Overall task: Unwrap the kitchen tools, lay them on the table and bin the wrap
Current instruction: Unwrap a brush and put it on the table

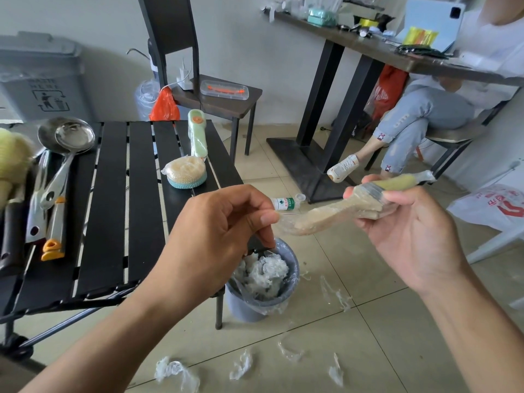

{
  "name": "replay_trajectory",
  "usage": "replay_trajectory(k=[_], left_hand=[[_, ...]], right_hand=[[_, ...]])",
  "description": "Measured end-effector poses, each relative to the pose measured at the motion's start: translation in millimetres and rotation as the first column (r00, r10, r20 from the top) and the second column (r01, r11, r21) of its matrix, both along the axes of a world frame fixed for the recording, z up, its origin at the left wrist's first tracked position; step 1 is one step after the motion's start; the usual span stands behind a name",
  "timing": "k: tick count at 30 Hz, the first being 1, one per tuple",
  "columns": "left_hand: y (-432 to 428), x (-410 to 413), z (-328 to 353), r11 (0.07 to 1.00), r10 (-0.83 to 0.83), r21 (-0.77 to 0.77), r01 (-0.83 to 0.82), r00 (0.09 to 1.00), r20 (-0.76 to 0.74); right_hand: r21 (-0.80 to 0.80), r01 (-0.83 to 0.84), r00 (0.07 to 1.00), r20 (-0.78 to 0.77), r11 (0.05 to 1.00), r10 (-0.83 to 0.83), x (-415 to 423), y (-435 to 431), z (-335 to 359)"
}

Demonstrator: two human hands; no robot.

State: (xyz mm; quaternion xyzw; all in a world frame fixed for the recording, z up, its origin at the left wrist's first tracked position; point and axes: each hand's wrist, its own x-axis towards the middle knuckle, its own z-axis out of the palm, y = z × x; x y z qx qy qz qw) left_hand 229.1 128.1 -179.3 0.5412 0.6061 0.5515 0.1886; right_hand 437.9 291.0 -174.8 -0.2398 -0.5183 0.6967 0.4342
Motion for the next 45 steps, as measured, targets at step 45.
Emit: replay_trajectory(k=[45], left_hand=[[-8,-7,-3,0.964,-0.200,-0.155,0.215,0.974,0.106]], right_hand=[[0.154,-0.131,0.988,-0.065,0.979,0.143,4,-1,0]])
